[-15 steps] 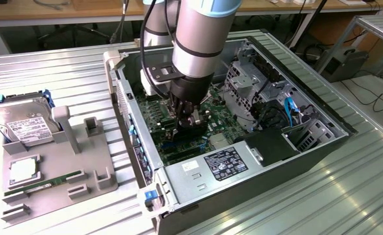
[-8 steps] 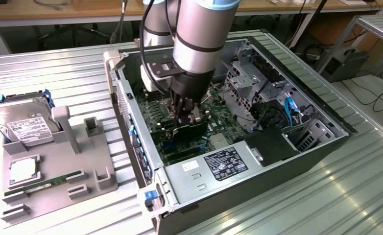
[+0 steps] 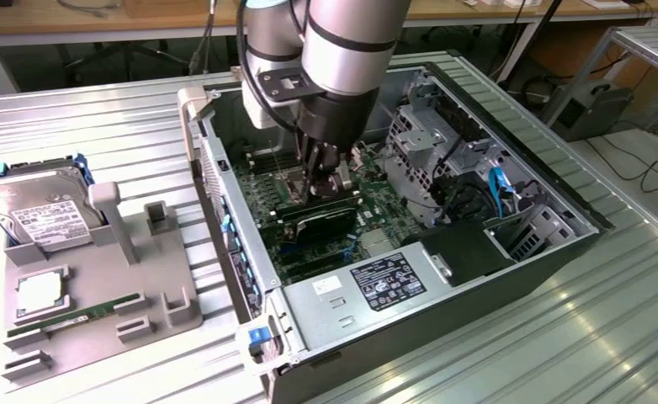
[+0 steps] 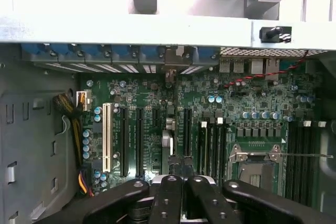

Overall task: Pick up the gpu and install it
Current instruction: 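Press down on the gpu until it lock into place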

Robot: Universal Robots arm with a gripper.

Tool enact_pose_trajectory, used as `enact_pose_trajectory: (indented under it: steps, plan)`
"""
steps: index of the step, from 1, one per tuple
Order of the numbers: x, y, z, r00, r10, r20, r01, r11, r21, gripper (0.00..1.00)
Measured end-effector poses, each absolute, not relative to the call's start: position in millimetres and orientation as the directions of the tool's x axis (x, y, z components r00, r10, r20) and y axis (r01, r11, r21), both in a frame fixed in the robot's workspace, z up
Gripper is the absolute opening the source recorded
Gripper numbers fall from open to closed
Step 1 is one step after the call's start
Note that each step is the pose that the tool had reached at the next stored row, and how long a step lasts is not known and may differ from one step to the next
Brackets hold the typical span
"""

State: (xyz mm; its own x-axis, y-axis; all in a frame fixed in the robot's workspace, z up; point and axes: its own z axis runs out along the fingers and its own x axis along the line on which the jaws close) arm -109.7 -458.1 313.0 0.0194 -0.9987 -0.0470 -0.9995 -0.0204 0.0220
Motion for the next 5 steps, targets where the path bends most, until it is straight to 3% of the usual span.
enact_pose_trajectory:
  steps: [5]
  plan:
    - [-109.7, -458.2, 313.1, 0.019, -0.999, -0.047, -1.0, -0.02, 0.022, 0.11]
